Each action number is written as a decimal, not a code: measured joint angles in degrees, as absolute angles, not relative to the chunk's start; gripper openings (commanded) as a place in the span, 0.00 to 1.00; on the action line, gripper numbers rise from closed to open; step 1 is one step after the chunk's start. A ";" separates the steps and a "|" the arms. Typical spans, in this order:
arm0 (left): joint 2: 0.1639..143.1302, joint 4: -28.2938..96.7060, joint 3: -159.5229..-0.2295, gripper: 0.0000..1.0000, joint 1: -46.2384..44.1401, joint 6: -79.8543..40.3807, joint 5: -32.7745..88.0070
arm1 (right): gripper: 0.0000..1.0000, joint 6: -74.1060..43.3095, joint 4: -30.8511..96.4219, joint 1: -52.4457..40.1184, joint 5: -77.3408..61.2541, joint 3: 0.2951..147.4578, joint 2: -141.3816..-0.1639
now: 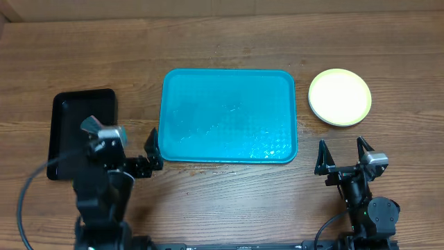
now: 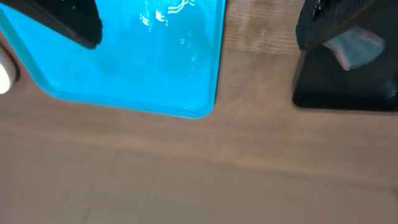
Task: Clean dirty plates on tray and stack at the side
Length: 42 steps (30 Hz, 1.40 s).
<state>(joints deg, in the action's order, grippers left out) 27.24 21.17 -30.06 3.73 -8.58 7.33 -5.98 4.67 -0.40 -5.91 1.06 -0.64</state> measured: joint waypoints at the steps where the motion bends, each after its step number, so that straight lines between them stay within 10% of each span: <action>1: 25.50 18.83 -27.59 1.00 3.73 -8.56 7.53 | 1.00 -5.98 4.69 -0.40 -5.89 1.06 -0.64; 16: 8.34 -10.50 -1.96 1.00 3.73 -8.51 7.49 | 1.00 -5.93 4.69 -0.40 -5.91 1.06 -0.62; 42: 0.97 4.47 -0.47 1.00 3.73 -3.81 -0.12 | 1.00 -5.96 4.71 -0.40 -5.91 1.06 -0.64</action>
<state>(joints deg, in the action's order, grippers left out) 0.97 4.47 -0.47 3.73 -3.81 -0.12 -5.96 4.71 -0.40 -5.91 1.06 -0.64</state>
